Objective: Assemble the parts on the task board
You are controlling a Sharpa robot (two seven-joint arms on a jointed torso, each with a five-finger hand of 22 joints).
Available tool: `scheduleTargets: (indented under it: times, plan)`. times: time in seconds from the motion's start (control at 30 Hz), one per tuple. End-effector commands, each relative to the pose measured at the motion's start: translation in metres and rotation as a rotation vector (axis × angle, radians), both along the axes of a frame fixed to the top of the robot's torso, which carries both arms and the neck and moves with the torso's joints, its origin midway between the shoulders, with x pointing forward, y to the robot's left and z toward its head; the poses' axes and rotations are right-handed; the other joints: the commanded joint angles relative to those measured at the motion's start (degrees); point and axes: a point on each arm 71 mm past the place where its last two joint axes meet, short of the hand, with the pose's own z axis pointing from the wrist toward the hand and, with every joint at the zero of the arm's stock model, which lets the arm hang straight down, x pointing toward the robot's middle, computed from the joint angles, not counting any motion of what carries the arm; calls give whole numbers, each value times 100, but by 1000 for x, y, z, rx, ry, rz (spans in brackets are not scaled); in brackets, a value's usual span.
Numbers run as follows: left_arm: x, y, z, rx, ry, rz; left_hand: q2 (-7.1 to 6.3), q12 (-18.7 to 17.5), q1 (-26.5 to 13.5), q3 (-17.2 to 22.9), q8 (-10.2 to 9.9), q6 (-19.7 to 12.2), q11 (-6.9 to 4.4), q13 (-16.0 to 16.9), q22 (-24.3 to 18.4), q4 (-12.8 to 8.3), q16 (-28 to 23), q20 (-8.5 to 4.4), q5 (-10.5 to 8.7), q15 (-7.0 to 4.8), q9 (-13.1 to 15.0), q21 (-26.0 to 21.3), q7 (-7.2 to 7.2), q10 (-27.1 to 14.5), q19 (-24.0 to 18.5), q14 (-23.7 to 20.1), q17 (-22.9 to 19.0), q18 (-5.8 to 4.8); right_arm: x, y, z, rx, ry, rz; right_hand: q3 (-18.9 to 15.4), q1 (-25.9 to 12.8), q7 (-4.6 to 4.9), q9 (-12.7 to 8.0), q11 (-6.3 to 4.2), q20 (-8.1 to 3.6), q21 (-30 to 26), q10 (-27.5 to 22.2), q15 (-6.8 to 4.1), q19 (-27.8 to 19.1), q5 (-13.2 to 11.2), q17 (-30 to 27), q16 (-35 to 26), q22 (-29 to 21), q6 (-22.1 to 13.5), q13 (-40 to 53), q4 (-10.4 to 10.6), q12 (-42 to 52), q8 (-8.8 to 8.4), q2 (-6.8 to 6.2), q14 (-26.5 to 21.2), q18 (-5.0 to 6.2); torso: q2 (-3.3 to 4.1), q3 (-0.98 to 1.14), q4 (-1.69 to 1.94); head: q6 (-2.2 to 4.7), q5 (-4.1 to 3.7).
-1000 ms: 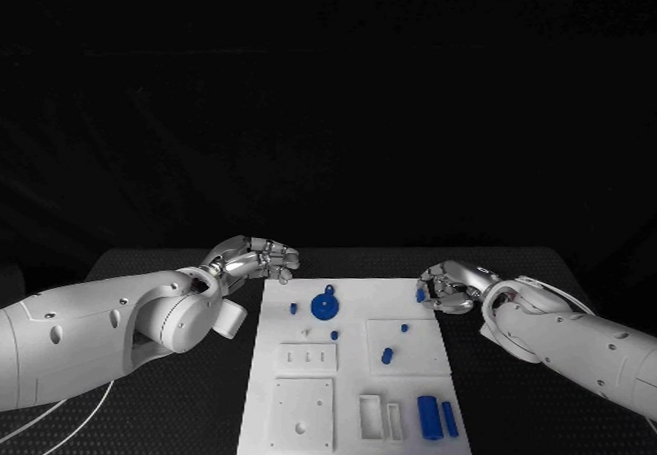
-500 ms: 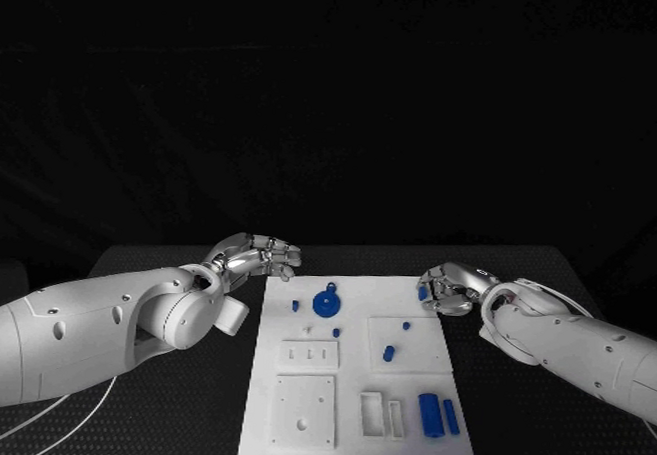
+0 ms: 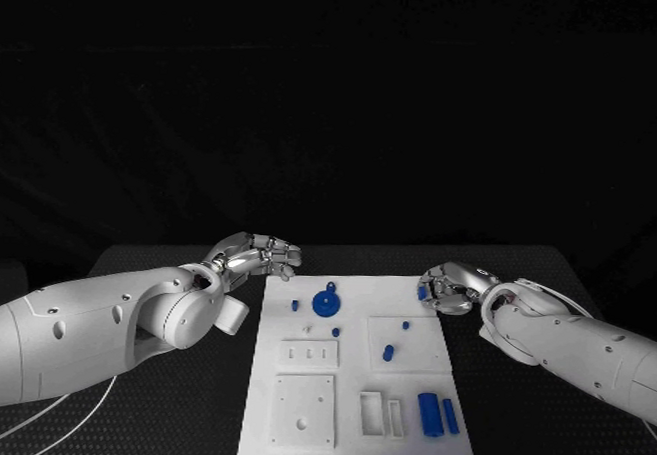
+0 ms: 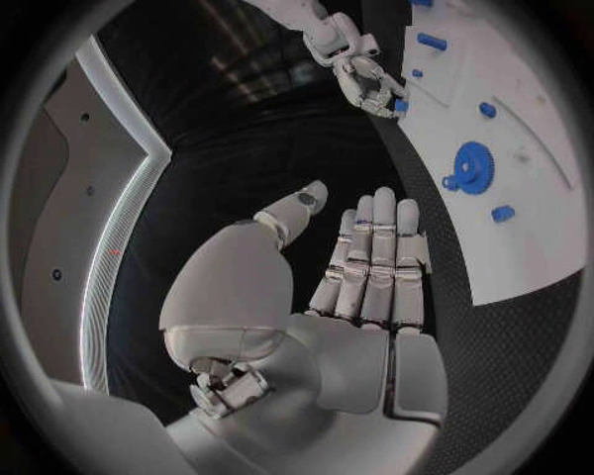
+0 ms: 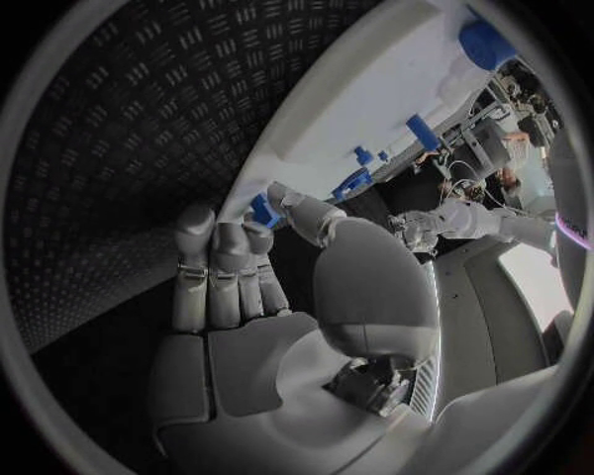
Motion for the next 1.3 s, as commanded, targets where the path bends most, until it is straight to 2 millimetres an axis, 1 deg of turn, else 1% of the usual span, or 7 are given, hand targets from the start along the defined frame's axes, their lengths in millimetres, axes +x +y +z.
scheduleTargets:
  times: [0.03,0.23,0.6,0.77,0.9,1.07,1.3]
  plan:
    - [-1,-2,1,-7,-8,-19,-4,-30,-37,23,-20,-40,-1,-6,111,-10,32,18,-24,-12,3,39,2,-29,-38,-35,-6,63,0,2,0,-1,-16,2,71,-27,110,25,-6,-11,28,-9,-18,6,-28,13,-2,103,486,-8,23,27,68,47,30,267,2,-2,1,-1,0]
    - [-1,-3,1,-7,-8,-21,-4,-31,-38,23,-20,-41,-1,-6,111,-9,32,19,-24,-12,3,39,2,-29,-38,-35,-6,63,0,2,1,-1,-23,-3,132,-56,53,57,-60,-18,45,9,-69,17,-30,19,1,102,639,-19,39,32,137,81,45,267,1,-4,0,-1,-1]
    - [-1,-3,1,-6,-8,-21,-5,-32,-38,23,-20,-41,-1,-6,111,-10,32,19,-24,-11,3,39,2,-29,-40,-36,-6,63,0,3,1,-7,-26,-6,132,-88,36,64,-77,-23,55,20,-87,26,-29,22,1,101,673,-26,33,33,147,64,52,267,-1,-4,2,1,1]
    - [-1,-2,1,-5,-8,-20,-4,-32,-37,24,-20,-41,-1,-6,111,-11,32,18,-24,-11,4,40,2,-29,-40,-36,-7,63,0,4,0,-6,-24,0,182,-85,-3,93,-112,-31,60,31,-118,28,-31,26,-2,97,792,-35,29,31,203,140,59,267,-2,-3,-5,0,3]
    - [-2,-3,1,-5,-7,-21,-3,-33,-36,25,-20,-41,-1,-6,111,-11,32,18,-23,-11,4,40,2,-28,-40,-36,-7,63,-1,5,0,-11,-23,6,201,-84,-52,125,-159,-33,76,61,-159,38,-31,34,6,100,918,-32,-20,49,266,257,72,267,0,0,-5,-1,3]
    - [-2,-2,1,-2,-6,-19,0,-32,-34,27,-19,-40,-2,-6,111,-11,32,18,-22,-12,4,41,2,-27,-40,-36,-7,64,-1,6,0,-15,-28,5,191,-117,-82,142,-188,-33,93,104,-186,49,-31,40,12,101,987,-25,-87,72,296,305,84,267,-1,-1,-4,-8,2]
    - [-2,-3,1,11,-1,-21,25,-8,-52,28,2,-7,-20,8,112,9,42,18,-21,-15,14,49,-9,23,-35,-25,-5,64,-3,9,3,-5,-52,-6,194,-130,-94,147,-200,-34,98,123,-197,53,-31,44,15,99,1013,-24,-122,77,305,315,89,267,-2,1,-4,-3,-4]
